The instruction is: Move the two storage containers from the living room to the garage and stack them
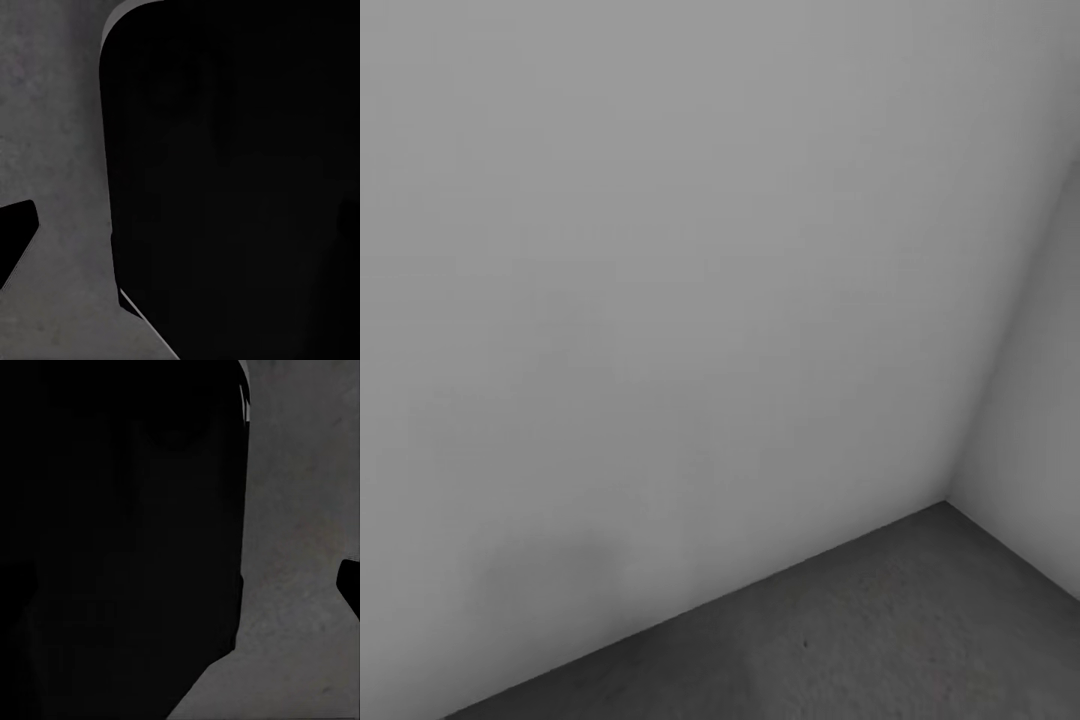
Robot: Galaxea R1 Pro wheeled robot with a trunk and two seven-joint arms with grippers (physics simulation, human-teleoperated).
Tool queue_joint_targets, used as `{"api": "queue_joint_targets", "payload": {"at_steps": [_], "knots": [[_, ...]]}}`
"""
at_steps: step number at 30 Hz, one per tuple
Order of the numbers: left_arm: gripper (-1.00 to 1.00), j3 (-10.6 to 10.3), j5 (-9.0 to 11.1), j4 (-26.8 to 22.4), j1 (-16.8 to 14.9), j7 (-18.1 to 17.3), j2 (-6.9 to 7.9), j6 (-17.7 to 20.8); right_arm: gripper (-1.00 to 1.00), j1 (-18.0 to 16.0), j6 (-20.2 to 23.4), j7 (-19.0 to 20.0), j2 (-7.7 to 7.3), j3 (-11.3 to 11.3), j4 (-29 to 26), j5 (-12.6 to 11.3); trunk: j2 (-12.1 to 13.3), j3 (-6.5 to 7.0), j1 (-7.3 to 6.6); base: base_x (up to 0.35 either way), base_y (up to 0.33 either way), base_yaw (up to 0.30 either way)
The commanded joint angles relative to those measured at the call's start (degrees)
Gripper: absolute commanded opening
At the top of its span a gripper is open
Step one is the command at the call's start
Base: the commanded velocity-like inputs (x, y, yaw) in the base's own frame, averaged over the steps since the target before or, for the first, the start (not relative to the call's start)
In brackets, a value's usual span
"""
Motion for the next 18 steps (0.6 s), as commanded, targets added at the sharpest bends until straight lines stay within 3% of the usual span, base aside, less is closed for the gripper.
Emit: {"api": "queue_joint_targets", "payload": {"at_steps": [1,18], "knots": [[1.0,0.0,0.0,0.0,0.0,0.0,0.01,0.0,1.0,0.0,0.0,0.1,0.0,0.0,0.0,0.0,0.0,-0.04,0.0,0.0,0.0,-0.22],[1.0,0.0,0.0,0.0,0.0,0.0,0.01,0.0,1.0,0.0,0.0,0.1,0.04,0.0,0.0,0.0,0.0,-0.04,0.0,0.0,0.0,-0.217]]}}
